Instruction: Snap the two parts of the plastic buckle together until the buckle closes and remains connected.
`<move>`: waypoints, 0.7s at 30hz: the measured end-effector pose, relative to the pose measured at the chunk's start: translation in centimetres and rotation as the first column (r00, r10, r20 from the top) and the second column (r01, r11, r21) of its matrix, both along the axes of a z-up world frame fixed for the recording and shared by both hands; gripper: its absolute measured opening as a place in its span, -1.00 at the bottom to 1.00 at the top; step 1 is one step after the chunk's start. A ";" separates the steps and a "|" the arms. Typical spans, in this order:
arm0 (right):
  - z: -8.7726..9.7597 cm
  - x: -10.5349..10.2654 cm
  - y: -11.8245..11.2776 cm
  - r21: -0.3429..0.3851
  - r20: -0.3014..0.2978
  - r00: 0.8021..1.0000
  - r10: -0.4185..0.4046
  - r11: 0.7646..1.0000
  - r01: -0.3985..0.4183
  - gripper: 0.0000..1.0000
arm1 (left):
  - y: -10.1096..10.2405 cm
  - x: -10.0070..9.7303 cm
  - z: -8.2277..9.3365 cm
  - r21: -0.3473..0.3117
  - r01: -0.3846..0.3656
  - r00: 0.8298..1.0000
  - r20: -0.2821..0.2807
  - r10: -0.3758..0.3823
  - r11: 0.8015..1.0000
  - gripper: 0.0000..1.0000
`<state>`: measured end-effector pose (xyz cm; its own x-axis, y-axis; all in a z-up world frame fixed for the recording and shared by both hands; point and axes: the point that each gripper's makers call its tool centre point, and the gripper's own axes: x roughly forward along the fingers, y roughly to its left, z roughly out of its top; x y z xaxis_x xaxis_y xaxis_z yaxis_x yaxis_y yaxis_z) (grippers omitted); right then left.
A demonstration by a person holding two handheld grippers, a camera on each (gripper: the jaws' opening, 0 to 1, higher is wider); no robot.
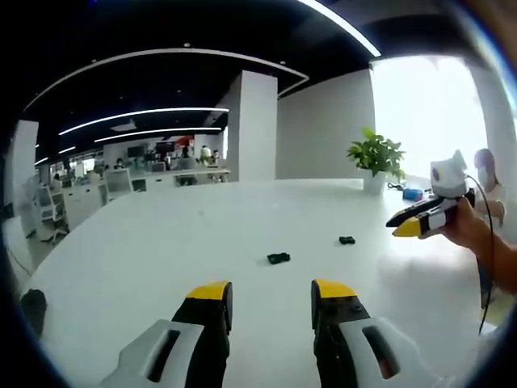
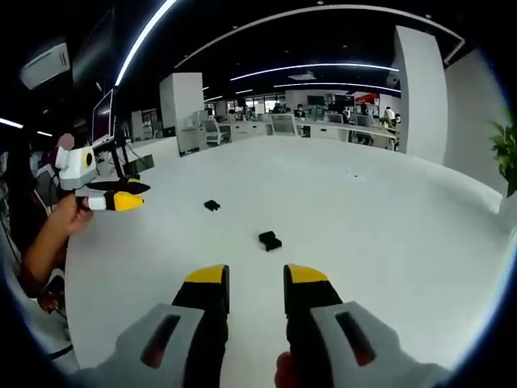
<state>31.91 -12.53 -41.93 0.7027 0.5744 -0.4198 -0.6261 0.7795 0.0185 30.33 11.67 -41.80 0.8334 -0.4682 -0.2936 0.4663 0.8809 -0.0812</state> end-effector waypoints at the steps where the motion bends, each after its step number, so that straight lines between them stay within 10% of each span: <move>1: 0.0 0.1 0.1 0.000 0.003 1.000 0.002 1.000 -0.002 -0.47 | 0.0 0.0 0.0 0.001 0.003 1.000 0.000 -0.003 1.000 -0.21; 21: -0.2 1.6 0.0 0.001 -0.006 0.999 0.044 0.999 -0.044 -0.49 | -0.8 1.6 -0.1 0.016 0.056 0.998 -0.004 -0.056 0.998 -0.23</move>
<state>33.54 -12.55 -42.14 0.6738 0.6052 -0.4240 -0.6600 0.7509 0.0230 31.91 10.87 -41.93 0.8050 -0.5092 -0.3043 0.5147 0.8546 -0.0686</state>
